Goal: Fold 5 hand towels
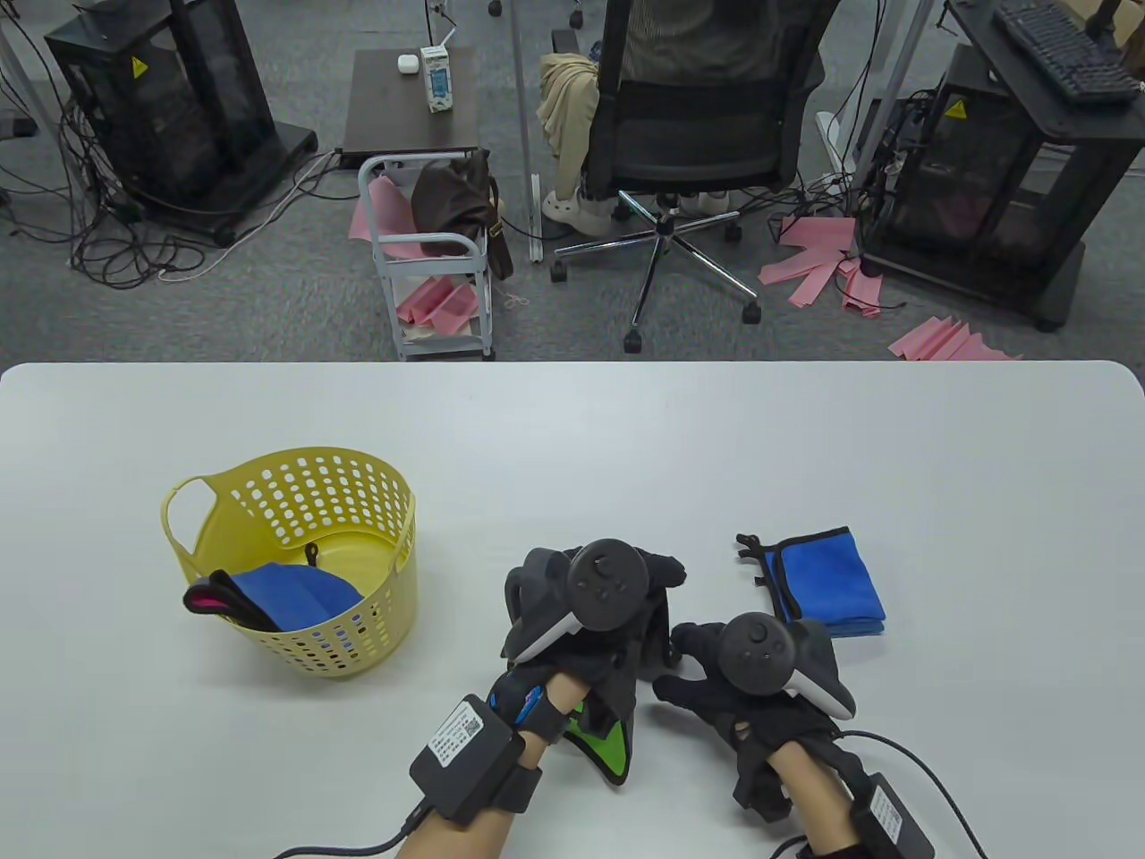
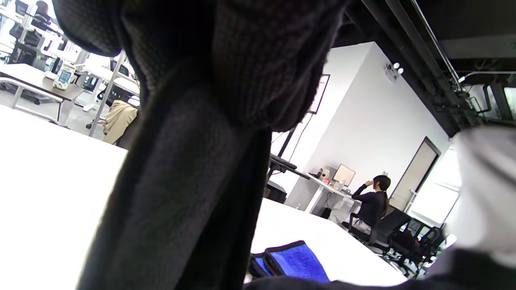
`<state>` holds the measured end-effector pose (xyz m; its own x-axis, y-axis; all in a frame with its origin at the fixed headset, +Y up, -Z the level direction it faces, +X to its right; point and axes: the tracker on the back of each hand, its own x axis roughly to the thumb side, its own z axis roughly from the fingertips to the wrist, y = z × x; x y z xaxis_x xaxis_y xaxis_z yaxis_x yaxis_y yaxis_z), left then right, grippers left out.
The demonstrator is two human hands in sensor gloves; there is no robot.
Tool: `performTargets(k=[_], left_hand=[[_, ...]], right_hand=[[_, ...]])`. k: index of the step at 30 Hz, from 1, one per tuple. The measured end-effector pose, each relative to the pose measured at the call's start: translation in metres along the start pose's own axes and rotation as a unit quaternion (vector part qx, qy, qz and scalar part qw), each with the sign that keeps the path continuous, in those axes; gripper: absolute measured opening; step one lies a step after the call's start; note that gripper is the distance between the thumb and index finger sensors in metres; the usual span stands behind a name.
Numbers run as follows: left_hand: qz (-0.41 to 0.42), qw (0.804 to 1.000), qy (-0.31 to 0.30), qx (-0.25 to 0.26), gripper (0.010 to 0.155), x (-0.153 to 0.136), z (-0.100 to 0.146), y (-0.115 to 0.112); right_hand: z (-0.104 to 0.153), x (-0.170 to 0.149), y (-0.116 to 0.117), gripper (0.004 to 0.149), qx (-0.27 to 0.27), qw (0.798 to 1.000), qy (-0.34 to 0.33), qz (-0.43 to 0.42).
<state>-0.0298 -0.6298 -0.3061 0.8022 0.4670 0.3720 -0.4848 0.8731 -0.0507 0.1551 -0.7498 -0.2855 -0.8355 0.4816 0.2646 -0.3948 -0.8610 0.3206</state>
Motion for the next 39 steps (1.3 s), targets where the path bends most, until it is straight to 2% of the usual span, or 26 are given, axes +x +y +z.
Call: performTargets(k=[4,8,13,18,22,24,26,32,39], left_hand=[[0.023,1.000,0.000,0.003,0.039,-0.006,0.003,0.011],[0.022,1.000,0.009,0.013,0.039,-0.010,0.006,0.023],[-0.041,0.999,0.020,0.015,0.039,-0.018,0.015,0.043],[-0.104,0.994,0.019,0.004,0.041,-0.019,0.025,0.053],[-0.122,0.992,0.020,-0.005,0.044,-0.015,0.035,0.062],[-0.118,0.993,0.017,-0.024,0.045,-0.014,0.039,0.066],[-0.106,0.993,0.020,-0.044,0.046,-0.016,0.041,0.069],[-0.090,0.990,0.034,-0.099,0.043,-0.024,0.039,0.068],[-0.139,0.977,0.076,-0.144,0.042,-0.029,0.012,0.058]], right_hand=[[-0.009,0.003,0.008,0.061,-0.025,1.000,-0.015,-0.004],[-0.014,0.006,0.005,0.036,-0.081,0.996,-0.038,-0.010],[-0.007,0.002,-0.026,0.038,-0.092,0.995,-0.022,0.027],[0.005,0.018,-0.068,0.039,-0.126,0.981,-0.033,0.146],[0.018,0.036,-0.104,0.046,-0.112,0.973,-0.050,0.197],[0.027,0.043,-0.120,0.051,-0.077,0.971,-0.054,0.222],[0.033,0.047,-0.129,0.051,-0.061,0.969,-0.065,0.230],[0.043,0.049,-0.142,0.041,-0.077,0.968,-0.074,0.227],[0.016,0.041,-0.139,0.038,-0.085,0.961,-0.058,0.256]])
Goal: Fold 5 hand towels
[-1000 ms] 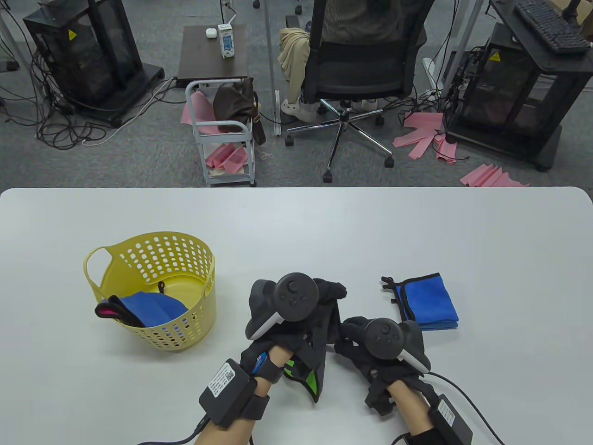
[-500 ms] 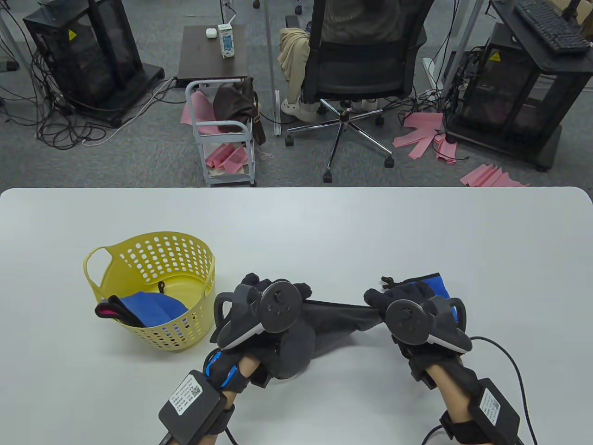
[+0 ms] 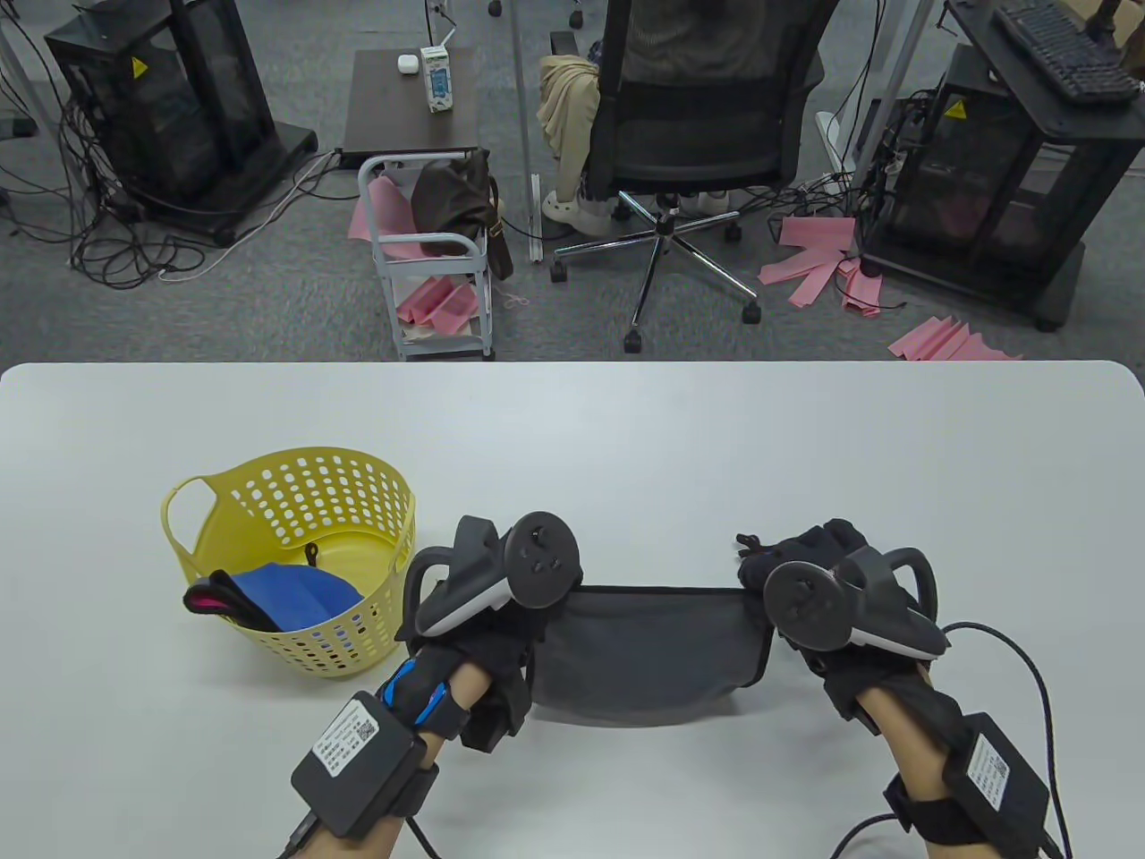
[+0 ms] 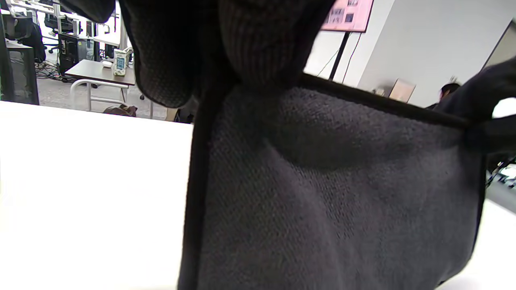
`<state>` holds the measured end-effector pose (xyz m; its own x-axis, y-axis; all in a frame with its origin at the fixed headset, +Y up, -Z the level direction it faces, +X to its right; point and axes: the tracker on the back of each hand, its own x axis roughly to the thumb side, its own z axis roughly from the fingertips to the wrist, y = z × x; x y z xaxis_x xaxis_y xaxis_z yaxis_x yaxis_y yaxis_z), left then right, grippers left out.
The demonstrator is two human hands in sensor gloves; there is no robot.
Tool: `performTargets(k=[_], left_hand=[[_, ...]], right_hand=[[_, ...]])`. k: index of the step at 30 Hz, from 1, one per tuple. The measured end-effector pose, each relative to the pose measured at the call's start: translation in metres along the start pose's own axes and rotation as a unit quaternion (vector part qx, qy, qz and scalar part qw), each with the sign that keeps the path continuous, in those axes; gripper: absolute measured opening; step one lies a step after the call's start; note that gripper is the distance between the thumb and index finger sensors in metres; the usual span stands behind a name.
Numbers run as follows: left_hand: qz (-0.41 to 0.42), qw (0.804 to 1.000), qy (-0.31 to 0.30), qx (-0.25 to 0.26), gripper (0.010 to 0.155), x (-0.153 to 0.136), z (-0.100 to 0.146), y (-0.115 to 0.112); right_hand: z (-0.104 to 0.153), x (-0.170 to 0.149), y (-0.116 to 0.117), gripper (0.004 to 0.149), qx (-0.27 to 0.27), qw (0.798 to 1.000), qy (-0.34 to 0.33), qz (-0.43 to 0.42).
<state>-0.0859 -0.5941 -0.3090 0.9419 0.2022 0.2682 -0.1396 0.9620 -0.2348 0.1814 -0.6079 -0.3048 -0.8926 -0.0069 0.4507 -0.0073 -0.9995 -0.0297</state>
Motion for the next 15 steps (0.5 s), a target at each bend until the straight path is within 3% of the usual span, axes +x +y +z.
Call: performTargets(k=[4,8,12,15], left_hand=[[-0.049,0.996,0.038,0.058,0.042,0.005,-0.024,0.018],[-0.084,0.971,0.071,0.211,0.041,0.011,-0.027,0.050],[-0.088,0.966,0.052,0.238,0.041,0.019,-0.012,0.051],[-0.123,0.969,0.034,0.213,0.041,0.022,-0.005,0.025]], right_hand=[[-0.026,-0.009,-0.008,0.038,-0.053,0.998,0.034,0.013],[-0.038,-0.013,-0.040,0.037,-0.191,0.979,0.072,0.016],[-0.029,-0.012,-0.049,0.036,-0.248,0.965,0.068,0.052],[-0.022,-0.009,-0.028,0.035,-0.201,0.976,0.063,0.059]])
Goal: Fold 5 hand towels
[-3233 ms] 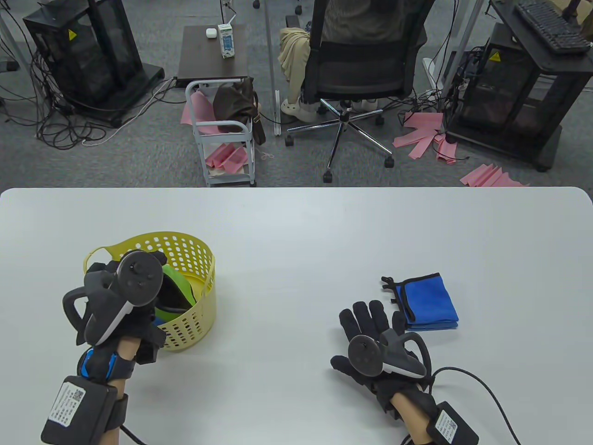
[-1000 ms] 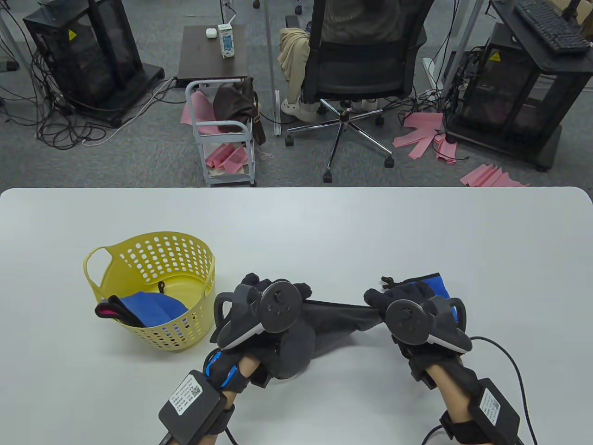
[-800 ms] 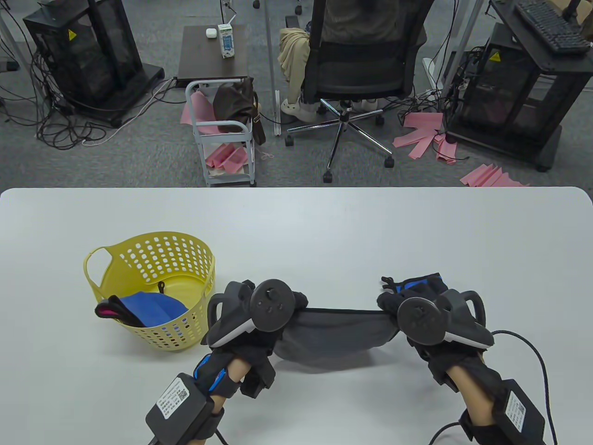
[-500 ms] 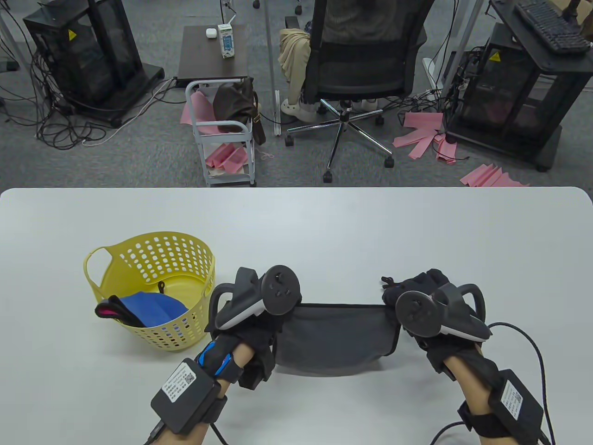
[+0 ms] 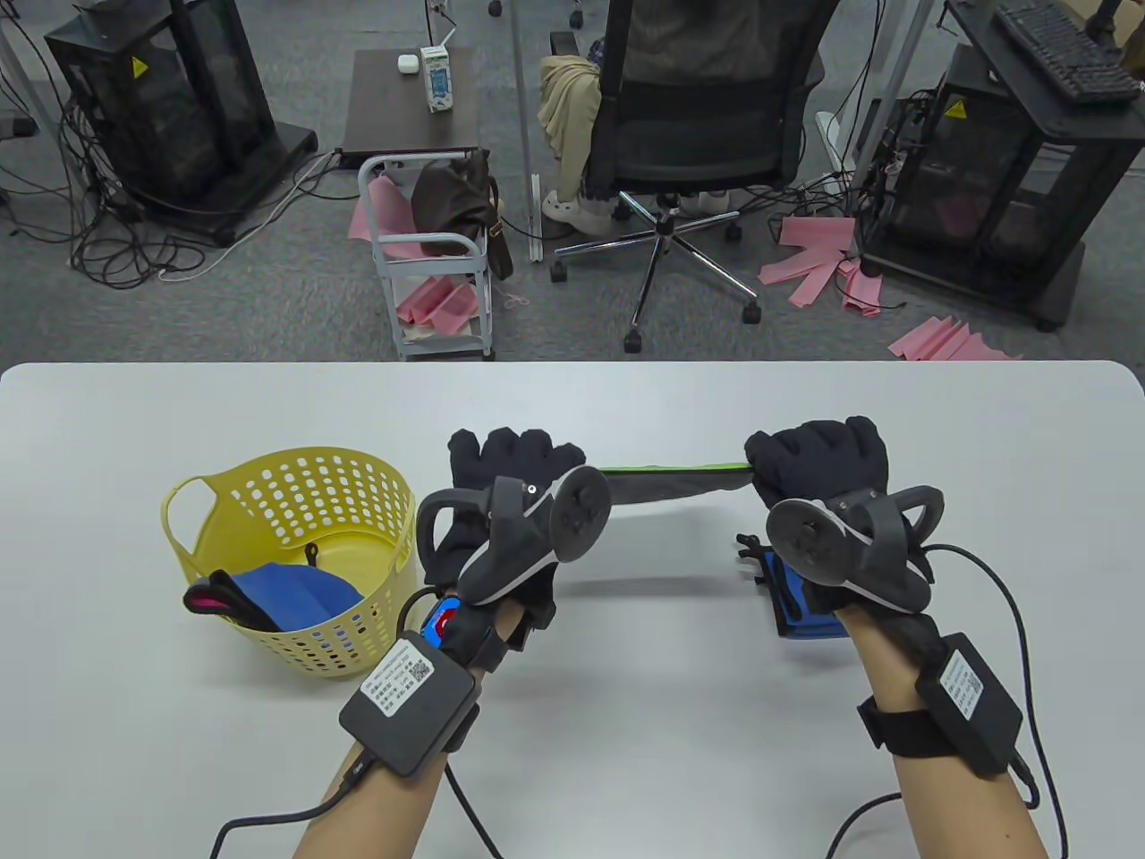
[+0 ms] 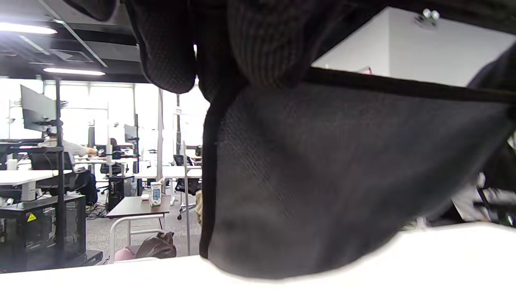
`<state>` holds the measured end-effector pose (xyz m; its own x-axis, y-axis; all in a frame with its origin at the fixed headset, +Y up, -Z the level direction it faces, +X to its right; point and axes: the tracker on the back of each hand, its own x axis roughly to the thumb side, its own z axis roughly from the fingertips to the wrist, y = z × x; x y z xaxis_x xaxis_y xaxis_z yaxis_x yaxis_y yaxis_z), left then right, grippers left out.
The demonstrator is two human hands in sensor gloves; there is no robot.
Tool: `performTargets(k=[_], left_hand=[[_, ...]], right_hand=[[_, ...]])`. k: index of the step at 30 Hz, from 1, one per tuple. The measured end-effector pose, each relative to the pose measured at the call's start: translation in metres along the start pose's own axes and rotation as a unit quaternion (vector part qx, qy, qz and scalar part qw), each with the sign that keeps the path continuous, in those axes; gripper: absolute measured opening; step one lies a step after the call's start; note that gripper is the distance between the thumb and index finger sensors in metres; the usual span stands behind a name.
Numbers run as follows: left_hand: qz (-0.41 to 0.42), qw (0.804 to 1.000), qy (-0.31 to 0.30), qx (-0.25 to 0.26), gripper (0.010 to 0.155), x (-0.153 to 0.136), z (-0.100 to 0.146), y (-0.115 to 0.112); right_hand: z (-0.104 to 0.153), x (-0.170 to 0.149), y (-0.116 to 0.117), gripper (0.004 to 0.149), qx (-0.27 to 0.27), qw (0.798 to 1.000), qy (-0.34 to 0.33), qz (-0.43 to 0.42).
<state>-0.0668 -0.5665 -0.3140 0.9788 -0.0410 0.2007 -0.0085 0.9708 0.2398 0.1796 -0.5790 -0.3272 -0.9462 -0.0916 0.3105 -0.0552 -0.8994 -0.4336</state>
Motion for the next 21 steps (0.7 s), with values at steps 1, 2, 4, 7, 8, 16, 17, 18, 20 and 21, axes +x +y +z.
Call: performTargets(k=[1,2,4,7,8,16,17,18,20,21], left_hand=[[-0.008,0.999,-0.019,-0.025,0.041,0.005,0.008,-0.016],[-0.016,0.998,-0.024,-0.057,0.041,0.008,0.014,-0.029],[-0.021,0.991,-0.038,-0.124,0.041,0.013,0.031,-0.063],[-0.009,0.985,-0.042,-0.165,0.042,0.013,0.054,-0.098],[0.002,0.983,-0.042,-0.176,0.041,0.011,0.061,-0.105],[0.048,0.978,-0.050,-0.195,0.043,-0.003,0.099,-0.117],[0.052,0.977,-0.051,-0.199,0.043,-0.004,0.102,-0.117],[0.055,0.976,-0.054,-0.204,0.043,-0.005,0.104,-0.118],[0.060,0.973,-0.057,-0.217,0.043,-0.005,0.107,-0.117],[0.062,0.972,-0.059,-0.220,0.043,-0.005,0.108,-0.116]], right_hand=[[0.010,0.004,0.012,0.035,0.039,0.999,-0.002,0.003],[0.017,0.006,0.022,0.035,0.074,0.997,-0.001,0.003],[0.038,0.015,0.050,0.035,0.140,0.990,-0.011,-0.010],[0.064,0.026,0.077,0.035,0.205,0.978,-0.029,-0.020],[0.071,0.029,0.082,0.035,0.222,0.974,-0.033,-0.022],[0.105,0.042,0.090,0.036,0.264,0.961,-0.065,-0.055],[0.107,0.042,0.090,0.036,0.267,0.959,-0.067,-0.059],[0.109,0.043,0.089,0.036,0.275,0.957,-0.070,-0.064],[0.110,0.043,0.086,0.036,0.291,0.951,-0.074,-0.076],[0.111,0.043,0.085,0.037,0.301,0.947,-0.076,-0.082]])
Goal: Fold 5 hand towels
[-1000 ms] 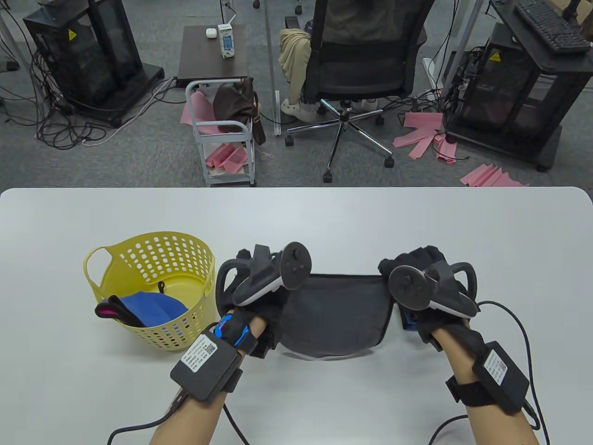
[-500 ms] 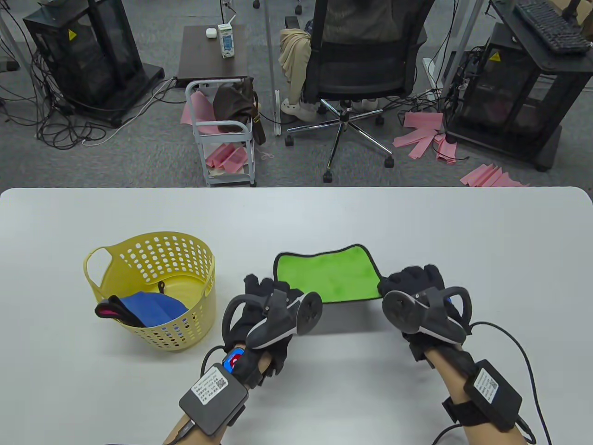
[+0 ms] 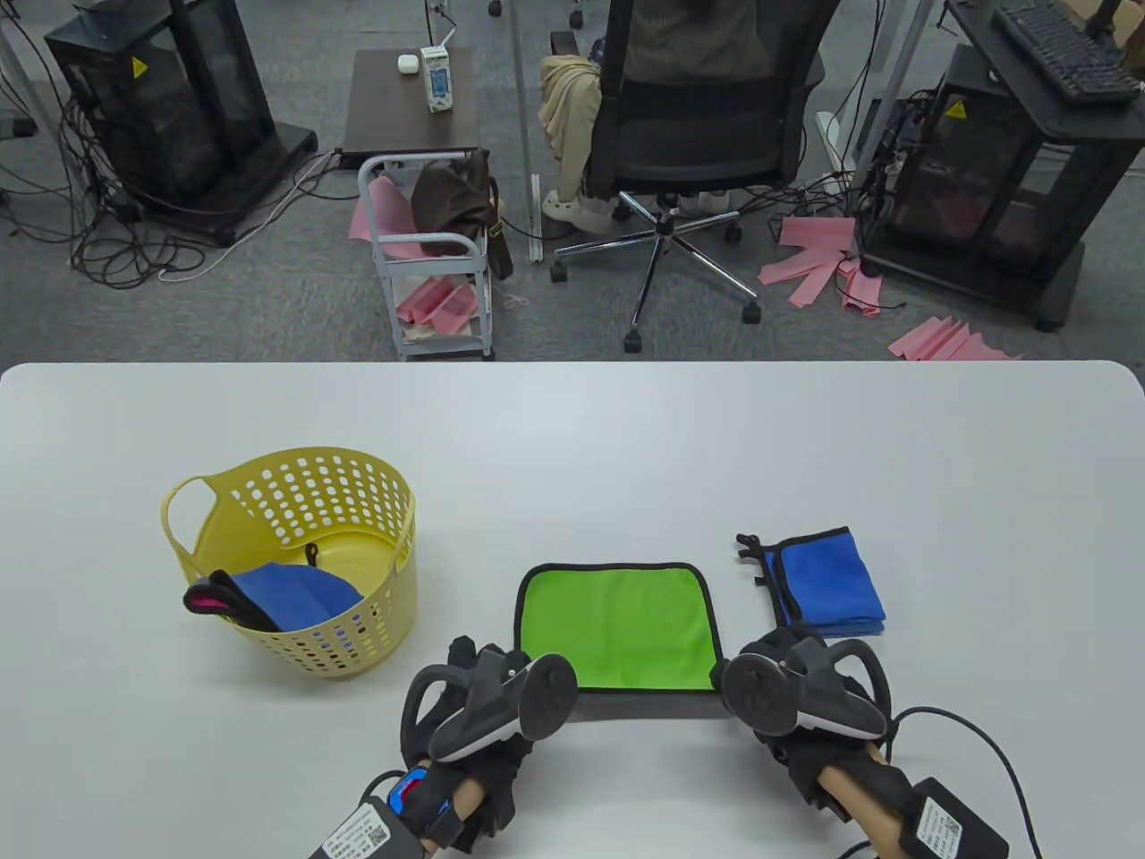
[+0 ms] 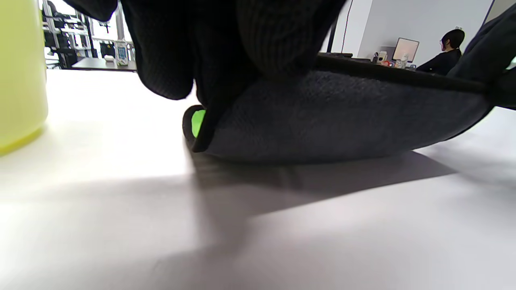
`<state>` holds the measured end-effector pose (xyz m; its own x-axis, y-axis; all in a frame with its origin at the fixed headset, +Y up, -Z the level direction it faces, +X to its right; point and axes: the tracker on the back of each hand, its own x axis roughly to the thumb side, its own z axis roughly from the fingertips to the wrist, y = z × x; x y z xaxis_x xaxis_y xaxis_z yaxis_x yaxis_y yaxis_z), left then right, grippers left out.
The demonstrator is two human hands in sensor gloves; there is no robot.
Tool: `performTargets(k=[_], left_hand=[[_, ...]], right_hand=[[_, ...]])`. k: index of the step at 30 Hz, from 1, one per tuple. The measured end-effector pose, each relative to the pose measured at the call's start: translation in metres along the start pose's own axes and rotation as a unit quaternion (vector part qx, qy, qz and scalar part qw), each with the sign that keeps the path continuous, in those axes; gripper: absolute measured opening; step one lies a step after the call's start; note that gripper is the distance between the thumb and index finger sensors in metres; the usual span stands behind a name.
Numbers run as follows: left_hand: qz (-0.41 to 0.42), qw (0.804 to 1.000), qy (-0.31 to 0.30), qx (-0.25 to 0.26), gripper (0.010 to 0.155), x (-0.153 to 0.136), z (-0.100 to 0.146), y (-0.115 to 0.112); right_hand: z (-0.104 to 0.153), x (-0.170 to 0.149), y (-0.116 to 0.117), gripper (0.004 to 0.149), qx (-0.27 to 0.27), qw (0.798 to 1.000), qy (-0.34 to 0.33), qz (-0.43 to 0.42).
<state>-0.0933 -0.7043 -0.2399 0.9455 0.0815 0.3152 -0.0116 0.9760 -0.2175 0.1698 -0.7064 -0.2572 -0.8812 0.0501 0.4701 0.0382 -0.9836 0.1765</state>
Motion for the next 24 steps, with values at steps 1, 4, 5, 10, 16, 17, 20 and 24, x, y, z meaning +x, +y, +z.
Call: performTargets(k=[1,4,5,10,16,17,20,24], left_hand=[[0.001,1.000,-0.001,-0.010,0.043,0.001,0.003,0.002],[0.004,1.000,-0.003,-0.024,0.043,0.002,0.006,0.010],[0.003,1.000,-0.004,-0.024,0.043,0.003,0.007,0.013],[-0.012,0.999,0.045,0.015,0.043,0.008,-0.005,0.027],[-0.055,0.989,0.137,0.020,0.042,0.006,-0.052,0.021],[-0.065,0.987,0.144,0.020,0.042,0.005,-0.061,0.018],[-0.096,0.980,0.172,0.020,0.042,0.002,-0.082,0.011],[-0.109,0.977,0.180,0.019,0.041,-0.001,-0.108,-0.003]], right_hand=[[0.002,0.000,-0.002,0.037,0.018,1.000,-0.004,-0.009],[0.005,-0.003,-0.010,0.039,0.039,0.999,-0.008,-0.030],[0.006,-0.004,-0.014,0.041,0.030,0.999,-0.004,-0.033],[-0.005,-0.011,-0.032,0.039,-0.037,0.999,0.031,-0.018],[-0.049,-0.012,-0.025,0.036,-0.114,0.987,0.092,0.062],[-0.057,-0.013,-0.022,0.036,-0.118,0.986,0.104,0.064],[-0.078,-0.015,-0.012,0.036,-0.114,0.983,0.130,0.065],[-0.103,-0.020,0.005,0.036,-0.079,0.981,0.154,0.091]])
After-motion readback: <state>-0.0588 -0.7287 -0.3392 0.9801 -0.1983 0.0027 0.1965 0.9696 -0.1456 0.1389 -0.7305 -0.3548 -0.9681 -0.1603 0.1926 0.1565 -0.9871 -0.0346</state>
